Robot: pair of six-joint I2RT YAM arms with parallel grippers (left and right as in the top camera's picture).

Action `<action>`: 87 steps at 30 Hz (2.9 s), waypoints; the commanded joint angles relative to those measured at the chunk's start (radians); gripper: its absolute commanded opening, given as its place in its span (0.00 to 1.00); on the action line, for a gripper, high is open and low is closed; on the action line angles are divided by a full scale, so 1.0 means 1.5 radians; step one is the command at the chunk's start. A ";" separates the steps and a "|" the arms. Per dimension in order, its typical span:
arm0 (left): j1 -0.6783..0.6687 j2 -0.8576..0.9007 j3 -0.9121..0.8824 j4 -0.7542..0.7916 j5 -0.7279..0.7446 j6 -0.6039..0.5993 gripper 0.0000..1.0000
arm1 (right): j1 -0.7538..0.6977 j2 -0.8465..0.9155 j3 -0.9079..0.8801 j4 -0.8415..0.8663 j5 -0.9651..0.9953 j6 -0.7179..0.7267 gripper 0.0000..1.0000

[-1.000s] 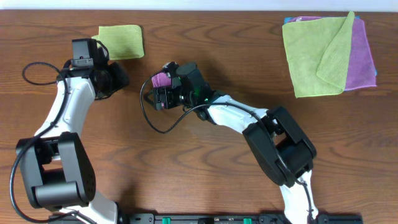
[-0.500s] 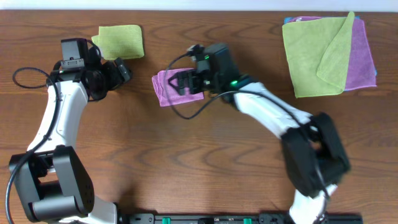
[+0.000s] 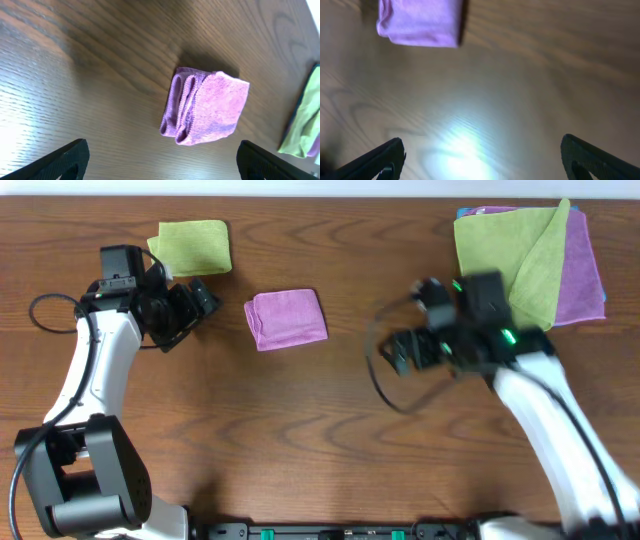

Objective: Fold the cloth
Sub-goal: 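Withdraw the right gripper and grasp the folded pink cloth's left edge with the left gripper, then lift the folded pink cloth with the left gripper and carry it over the green cloth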

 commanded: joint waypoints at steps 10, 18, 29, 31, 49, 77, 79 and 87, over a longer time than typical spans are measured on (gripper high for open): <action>-0.066 -0.011 -0.144 0.112 0.067 -0.099 0.95 | -0.118 -0.440 -0.302 0.019 0.021 0.064 0.99; -0.103 -0.011 -0.233 0.266 0.067 -0.195 0.96 | -0.118 -0.493 -0.312 0.016 0.029 0.081 0.99; -0.139 -0.008 -0.287 0.387 0.050 -0.255 0.95 | -0.118 -0.492 -0.312 0.014 0.029 0.081 0.99; -0.151 -0.001 -0.287 0.400 0.043 -0.262 0.95 | -0.118 -0.492 -0.312 0.014 0.029 0.081 0.99; -0.199 0.024 -0.287 0.440 -0.054 -0.300 1.00 | -0.118 -0.492 -0.312 0.014 0.029 0.081 0.99; -0.223 0.151 -0.286 0.602 -0.046 -0.334 0.06 | -0.118 -0.492 -0.312 0.014 0.029 0.081 0.99; -0.220 0.148 -0.281 0.636 -0.025 -0.325 0.06 | -0.118 -0.492 -0.312 0.014 0.029 0.081 0.99; -0.199 0.143 -0.096 0.580 0.056 -0.323 0.06 | -0.118 -0.492 -0.312 0.014 0.029 0.081 0.99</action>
